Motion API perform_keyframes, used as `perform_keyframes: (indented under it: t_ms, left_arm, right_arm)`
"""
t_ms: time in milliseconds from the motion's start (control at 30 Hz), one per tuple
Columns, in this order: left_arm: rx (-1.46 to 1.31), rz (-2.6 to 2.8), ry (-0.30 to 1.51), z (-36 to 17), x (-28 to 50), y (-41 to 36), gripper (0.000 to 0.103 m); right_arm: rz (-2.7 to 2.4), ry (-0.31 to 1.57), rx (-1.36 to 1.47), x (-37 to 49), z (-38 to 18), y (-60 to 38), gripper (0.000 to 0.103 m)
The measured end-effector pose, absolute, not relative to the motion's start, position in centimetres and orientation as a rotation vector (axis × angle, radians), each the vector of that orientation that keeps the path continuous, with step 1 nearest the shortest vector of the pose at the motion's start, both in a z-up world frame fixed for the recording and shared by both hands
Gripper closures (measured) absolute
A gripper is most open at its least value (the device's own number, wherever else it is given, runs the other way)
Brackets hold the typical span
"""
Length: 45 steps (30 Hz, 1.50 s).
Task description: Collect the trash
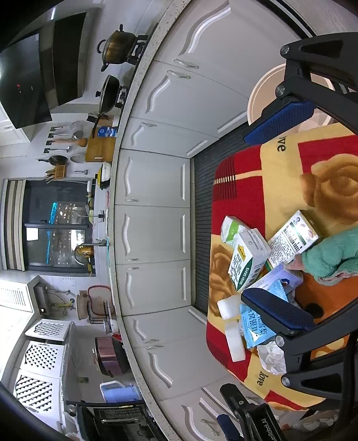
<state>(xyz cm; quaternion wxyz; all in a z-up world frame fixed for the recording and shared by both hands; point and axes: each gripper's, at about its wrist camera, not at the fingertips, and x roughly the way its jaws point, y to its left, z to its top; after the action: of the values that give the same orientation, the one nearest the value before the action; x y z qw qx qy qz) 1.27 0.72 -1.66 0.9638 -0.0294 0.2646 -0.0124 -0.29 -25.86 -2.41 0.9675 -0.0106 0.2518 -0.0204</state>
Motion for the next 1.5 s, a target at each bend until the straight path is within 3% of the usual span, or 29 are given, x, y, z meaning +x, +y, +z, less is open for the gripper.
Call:
perform_keyframes:
  t_ms: [1033, 1500]
  left_arm:
    - [-0.076, -0.031, 0.598, -3.4, 1.5, 1.5, 0.001]
    - [-0.11, -0.268, 0.833, -7.0, 3.5, 3.8, 0.001]
  right_arm:
    - [-0.018, 0.58, -0.025, 0.7, -4.1, -25.6, 0.0]
    - [0.066, 0.665, -0.049, 2.4, -6.1, -24.6, 0.0]
